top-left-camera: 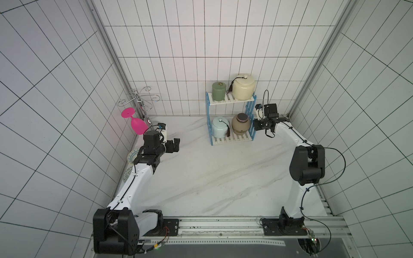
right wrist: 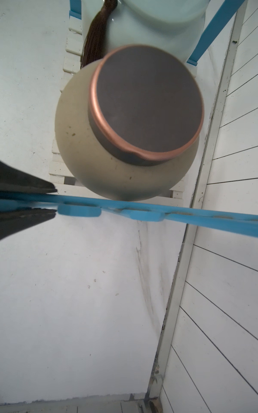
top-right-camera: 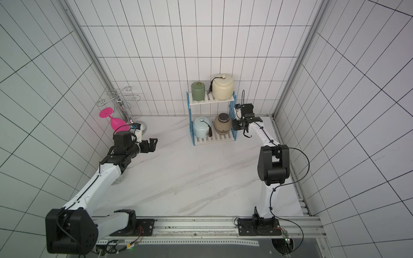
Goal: Remove the tea canisters from the shelf
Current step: Adjust the shelf at the center of the board.
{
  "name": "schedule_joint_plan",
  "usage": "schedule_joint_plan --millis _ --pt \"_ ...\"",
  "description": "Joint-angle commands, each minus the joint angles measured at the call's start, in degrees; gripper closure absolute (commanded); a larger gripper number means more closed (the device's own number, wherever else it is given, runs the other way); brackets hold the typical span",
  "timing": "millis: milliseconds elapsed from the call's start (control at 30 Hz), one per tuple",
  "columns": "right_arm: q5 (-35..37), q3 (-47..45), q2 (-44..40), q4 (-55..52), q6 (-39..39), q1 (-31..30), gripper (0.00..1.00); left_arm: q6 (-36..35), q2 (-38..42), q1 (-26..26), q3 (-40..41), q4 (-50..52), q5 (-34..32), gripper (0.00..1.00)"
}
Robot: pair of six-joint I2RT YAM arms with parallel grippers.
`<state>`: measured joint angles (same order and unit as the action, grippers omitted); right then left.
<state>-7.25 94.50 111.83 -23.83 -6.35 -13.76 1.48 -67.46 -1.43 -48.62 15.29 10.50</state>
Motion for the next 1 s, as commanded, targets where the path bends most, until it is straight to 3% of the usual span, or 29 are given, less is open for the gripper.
schedule_joint_plan --millis 0,267,500,833,867,967 --pt "-2.94 -2.24 -1.17 0.71 2.98 -4.95 1.0 -0.58 1.15 -0.21 0.01 -0.56 -0.13 0.01" --pt "4.99 -5.66 -3.41 0.73 7.36 -10.69 1.0 -0.59 1.29 -0.22 0.07 -0.59 0.22 0.01" --pt "4.81 -10.63 -5.38 1.91 13.84 -11.17 1.0 -0.76 1.53 -0.28 0.46 -0.7 0.35 0.01" --pt "2.86 -12.08 -7.65 2.04 14.7 -11.35 1.0 -1.62 1.74 -0.24 0.37 -0.17 2.51 0.01" --pt "2.62 -11.93 -7.96 1.79 14.7 -11.32 0.98 -1.73 1.74 -0.19 0.28 -0.02 2.87 0.01" --pt "2.15 -10.82 -9.44 0.56 14.45 -11.37 0.81 -2.39 1.79 -0.32 0.11 0.47 4.4 0.01"
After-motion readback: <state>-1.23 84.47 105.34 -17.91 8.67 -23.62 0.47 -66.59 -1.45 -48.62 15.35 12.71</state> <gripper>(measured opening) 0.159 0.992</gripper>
